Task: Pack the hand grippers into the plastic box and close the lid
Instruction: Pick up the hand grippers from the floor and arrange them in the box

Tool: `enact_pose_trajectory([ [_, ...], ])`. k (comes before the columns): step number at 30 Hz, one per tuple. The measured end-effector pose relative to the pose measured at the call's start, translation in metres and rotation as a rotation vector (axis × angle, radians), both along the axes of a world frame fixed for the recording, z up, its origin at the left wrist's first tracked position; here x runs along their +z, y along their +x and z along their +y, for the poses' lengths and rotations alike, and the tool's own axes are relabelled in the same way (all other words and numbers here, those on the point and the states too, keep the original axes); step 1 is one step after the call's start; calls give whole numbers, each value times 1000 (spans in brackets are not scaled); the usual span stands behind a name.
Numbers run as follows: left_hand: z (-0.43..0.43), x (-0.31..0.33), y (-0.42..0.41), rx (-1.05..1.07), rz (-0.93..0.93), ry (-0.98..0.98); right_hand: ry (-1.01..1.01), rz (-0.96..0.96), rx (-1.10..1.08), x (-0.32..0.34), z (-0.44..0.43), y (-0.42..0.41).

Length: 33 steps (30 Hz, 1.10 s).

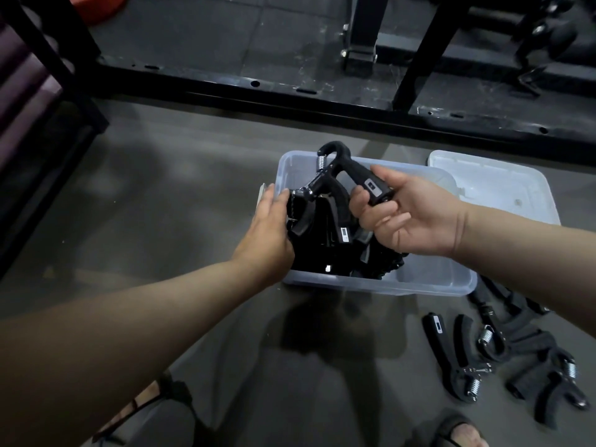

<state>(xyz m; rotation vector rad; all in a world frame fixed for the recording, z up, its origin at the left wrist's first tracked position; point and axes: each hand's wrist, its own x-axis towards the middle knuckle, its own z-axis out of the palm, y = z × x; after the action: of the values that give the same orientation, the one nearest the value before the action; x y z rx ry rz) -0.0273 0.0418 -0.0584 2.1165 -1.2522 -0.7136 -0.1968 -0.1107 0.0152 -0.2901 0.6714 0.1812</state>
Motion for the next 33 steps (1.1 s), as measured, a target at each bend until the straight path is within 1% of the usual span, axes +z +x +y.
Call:
enact_pose_trajectory([
  [1,0,0,0,1,-8,1,14,15,-7,-4,2,0],
  [2,0,0,-1,0,-15,-1,-28,62,2,-8,3,1],
  [3,0,-1,-1,0,-17,-4,-127,132,25,-11,6,2],
  [5,0,-1,-1,-3,-10,-8,-409,274,109,-15,9,4],
  [8,0,-1,-1,-3,-13,-4,-835,445,321,-15,12,6],
  [13,0,-2,-1,4,-14,-11,-1374,591,536,-17,17,18],
  [15,-1,-2,-1,4,-6,-11,-1448,601,578,-15,19,24],
  [18,-1,-2,0,0,5,-11,-1466,553,614,-11,21,29],
  [19,0,-2,0,1,7,-11,-1514,557,678,-10,21,30],
  [21,0,-3,-1,1,9,-10,-1676,608,840,-10,22,28],
  [22,0,-3,-1,1,11,-7,-1751,641,875,-11,22,26],
  [24,-1,-3,0,-6,12,-11,-1836,647,866,-13,23,24],
  [28,0,-3,0,-3,10,-8,-1899,508,864,-18,29,28],
  [31,0,-2,-1,-14,3,-19,-1921,493,784,-20,32,31],
  [33,0,-1,0,-17,2,-25,-1945,507,806,-25,35,31],
])
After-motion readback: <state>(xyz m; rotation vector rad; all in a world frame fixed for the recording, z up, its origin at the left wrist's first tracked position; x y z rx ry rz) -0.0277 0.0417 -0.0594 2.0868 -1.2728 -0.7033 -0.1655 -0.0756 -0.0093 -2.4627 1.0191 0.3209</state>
